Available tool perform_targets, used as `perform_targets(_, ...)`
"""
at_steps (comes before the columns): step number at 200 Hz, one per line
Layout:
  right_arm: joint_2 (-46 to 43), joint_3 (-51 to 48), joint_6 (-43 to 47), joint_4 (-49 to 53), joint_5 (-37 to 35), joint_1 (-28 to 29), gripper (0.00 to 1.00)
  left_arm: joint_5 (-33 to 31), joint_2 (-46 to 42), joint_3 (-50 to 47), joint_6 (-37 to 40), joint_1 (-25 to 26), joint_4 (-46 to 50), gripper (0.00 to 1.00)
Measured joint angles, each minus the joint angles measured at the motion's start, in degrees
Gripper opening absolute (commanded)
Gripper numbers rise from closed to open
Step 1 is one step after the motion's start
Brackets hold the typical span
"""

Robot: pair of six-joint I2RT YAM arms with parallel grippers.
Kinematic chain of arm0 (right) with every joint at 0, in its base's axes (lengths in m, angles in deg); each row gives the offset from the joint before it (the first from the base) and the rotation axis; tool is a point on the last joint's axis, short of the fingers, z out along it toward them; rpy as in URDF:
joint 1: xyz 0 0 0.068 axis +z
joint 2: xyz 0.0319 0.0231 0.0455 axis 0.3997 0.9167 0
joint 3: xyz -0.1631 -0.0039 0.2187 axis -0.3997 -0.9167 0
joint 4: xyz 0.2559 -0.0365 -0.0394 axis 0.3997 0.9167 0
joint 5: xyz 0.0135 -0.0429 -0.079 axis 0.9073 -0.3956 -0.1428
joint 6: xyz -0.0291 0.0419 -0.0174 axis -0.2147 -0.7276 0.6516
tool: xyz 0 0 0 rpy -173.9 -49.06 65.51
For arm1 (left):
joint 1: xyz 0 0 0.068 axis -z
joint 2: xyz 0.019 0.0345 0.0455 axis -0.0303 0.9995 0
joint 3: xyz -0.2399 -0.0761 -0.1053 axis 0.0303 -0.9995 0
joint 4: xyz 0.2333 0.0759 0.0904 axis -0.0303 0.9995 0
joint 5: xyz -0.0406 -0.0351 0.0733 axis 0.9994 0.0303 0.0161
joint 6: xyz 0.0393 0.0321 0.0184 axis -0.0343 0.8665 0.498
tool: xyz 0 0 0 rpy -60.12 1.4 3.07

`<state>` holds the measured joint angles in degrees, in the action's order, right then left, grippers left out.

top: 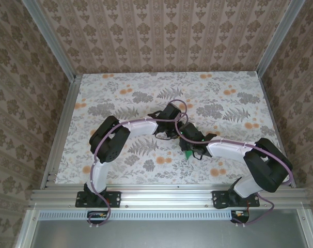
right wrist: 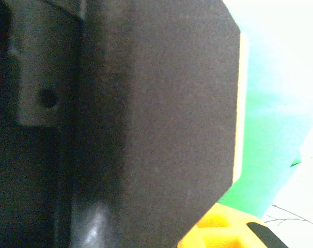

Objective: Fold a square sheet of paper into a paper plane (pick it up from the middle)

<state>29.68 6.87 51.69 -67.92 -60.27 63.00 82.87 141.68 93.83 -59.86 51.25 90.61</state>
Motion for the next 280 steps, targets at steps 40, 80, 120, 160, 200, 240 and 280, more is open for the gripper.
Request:
perform_targets(40, 0.04, 0.15, 1.11, 0.74, -1.81, 0.39, 0.01, -0.04, -0.02, 0.0, -0.17, 0.0, 0.24, 0.3)
perform_targets(80, -0.04, 0.2, 2.8, 1.25, -1.75, 0.59, 0.0, -0.96, -1.81, -2.23, -0.35, -0.42, 0.24, 0.36)
perform_targets(120, -1.55, -0.04, 3.52, 0.04, 3.72, 0.85, 0.0, -4.98, -12.09, -9.97, -1.38, -2.47, 0.35, 0.47)
perform_targets(160, -1.38, -0.07, 4.09, -6.27, 12.33, 3.3, 0.0, -11.76, -27.39, -22.27, -3.43, -4.61, 0.66, 0.53)
perform_targets(200, 0.94, -0.66, 4.33, -15.02, 21.46, 6.01, 0.0, -18.97, -39.67, -31.47, -5.88, -4.98, 3.93, 0.55)
perform_targets(240, 0.31, -8.57, 2.51, -26.34, 24.96, 5.46, 0.0, -21.29, -43.21, -33.64, -6.12, -4.96, 4.17, 0.46)
perform_targets(280, -0.2, -18.14, -4.5, -38.84, 26.05, 1.36, 0.0, -20.98, -38.8, -31.93, -4.72, -3.5, 3.54, 0.45)
